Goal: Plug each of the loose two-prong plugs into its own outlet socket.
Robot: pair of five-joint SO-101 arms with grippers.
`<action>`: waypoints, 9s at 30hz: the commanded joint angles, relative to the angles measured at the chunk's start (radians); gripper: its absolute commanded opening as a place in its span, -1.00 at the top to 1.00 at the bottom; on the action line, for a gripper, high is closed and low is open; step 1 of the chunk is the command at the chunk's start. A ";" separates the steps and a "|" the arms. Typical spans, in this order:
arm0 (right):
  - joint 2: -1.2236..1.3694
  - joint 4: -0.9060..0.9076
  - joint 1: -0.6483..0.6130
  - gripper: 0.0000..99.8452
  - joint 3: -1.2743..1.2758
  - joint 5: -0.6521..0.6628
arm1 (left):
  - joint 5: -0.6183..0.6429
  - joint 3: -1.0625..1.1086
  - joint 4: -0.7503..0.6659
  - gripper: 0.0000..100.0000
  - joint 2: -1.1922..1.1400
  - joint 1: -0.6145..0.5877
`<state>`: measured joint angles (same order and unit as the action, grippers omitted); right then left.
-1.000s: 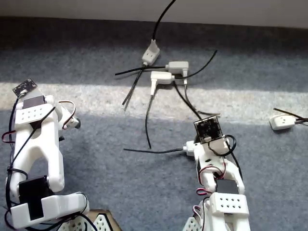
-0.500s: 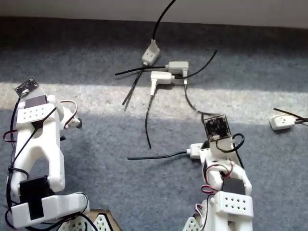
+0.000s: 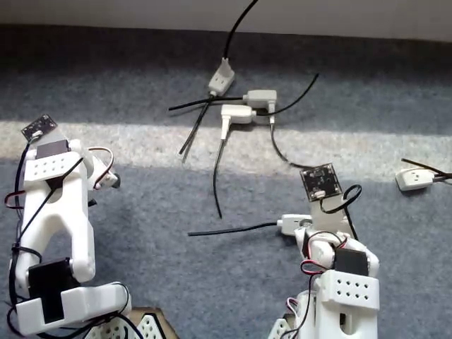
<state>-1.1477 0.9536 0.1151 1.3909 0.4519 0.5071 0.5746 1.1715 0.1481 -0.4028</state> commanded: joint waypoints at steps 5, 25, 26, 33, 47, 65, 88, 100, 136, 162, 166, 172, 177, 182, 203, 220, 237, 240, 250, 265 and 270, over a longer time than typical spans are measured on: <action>-0.010 -0.116 0.010 0.65 -0.065 -0.052 | 0.005 -0.005 -0.008 0.57 0.027 0.016; -0.008 -0.120 -0.082 0.51 -0.133 0.098 | 0.005 -0.005 -0.006 0.57 0.027 0.015; -0.008 -0.119 -0.065 0.51 -0.148 0.098 | 0.005 -0.005 -0.005 0.57 0.027 0.015; -0.005 0.084 -0.021 0.35 -0.234 0.272 | 0.005 -0.005 -0.006 0.57 0.027 0.015; -0.002 0.323 -0.137 0.35 -0.317 0.626 | 0.005 -0.005 -0.006 0.57 0.027 0.015; 0.246 0.099 -0.064 0.13 -0.278 0.947 | 0.005 -0.005 -0.008 0.57 0.027 0.015; 1.092 0.260 -0.136 0.13 -0.799 1.011 | 0.003 -0.007 -0.009 0.57 0.028 0.016; 1.260 0.323 -0.137 0.14 -0.854 1.045 | 0.003 -0.007 -0.009 0.57 0.028 0.016; 1.790 0.229 -0.140 0.81 -2.207 0.477 | 0.003 -0.007 -0.009 0.57 0.028 0.016; 2.209 0.584 -0.236 0.42 -3.020 0.407 | 0.003 -0.007 -0.009 0.57 0.028 0.018; 2.121 0.694 -0.246 0.42 -3.157 0.411 | 0.003 -0.007 -0.009 0.57 0.028 0.018; 1.899 0.812 -0.176 0.42 -3.152 0.451 | 0.003 -0.007 -0.009 0.57 0.028 0.018; 1.788 0.811 0.050 0.42 -3.151 0.397 | 0.003 -0.005 -0.009 0.57 0.028 0.018; 1.791 0.808 0.321 0.42 -3.149 0.336 | 0.003 -0.005 -0.009 0.57 0.027 0.018; 1.814 0.756 0.492 0.42 -2.362 -0.347 | 0.002 0.039 -0.038 0.57 0.028 0.048; 2.124 0.444 0.418 0.42 -2.365 -0.559 | 0.002 0.039 -0.044 0.57 0.028 0.048; 2.089 0.805 0.371 0.91 -2.704 -0.549 | 0.002 0.038 -0.044 0.57 0.031 0.048; 2.022 0.814 0.321 0.91 -2.750 -0.499 | 0.002 0.039 -0.044 0.57 0.033 0.047; 1.612 0.814 0.111 0.91 -2.095 -0.471 | 0.002 0.036 -0.044 0.57 0.033 0.048; 1.047 0.533 -0.240 0.90 -1.041 -0.628 | 0.002 0.038 -0.044 0.57 0.033 0.048; 1.033 0.338 -0.278 0.85 -0.839 -0.620 | 0.002 0.038 -0.044 0.57 0.033 0.048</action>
<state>-0.0675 1.3894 -0.1442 0.4887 -0.1634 0.5071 0.6206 1.1362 0.1481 -0.3721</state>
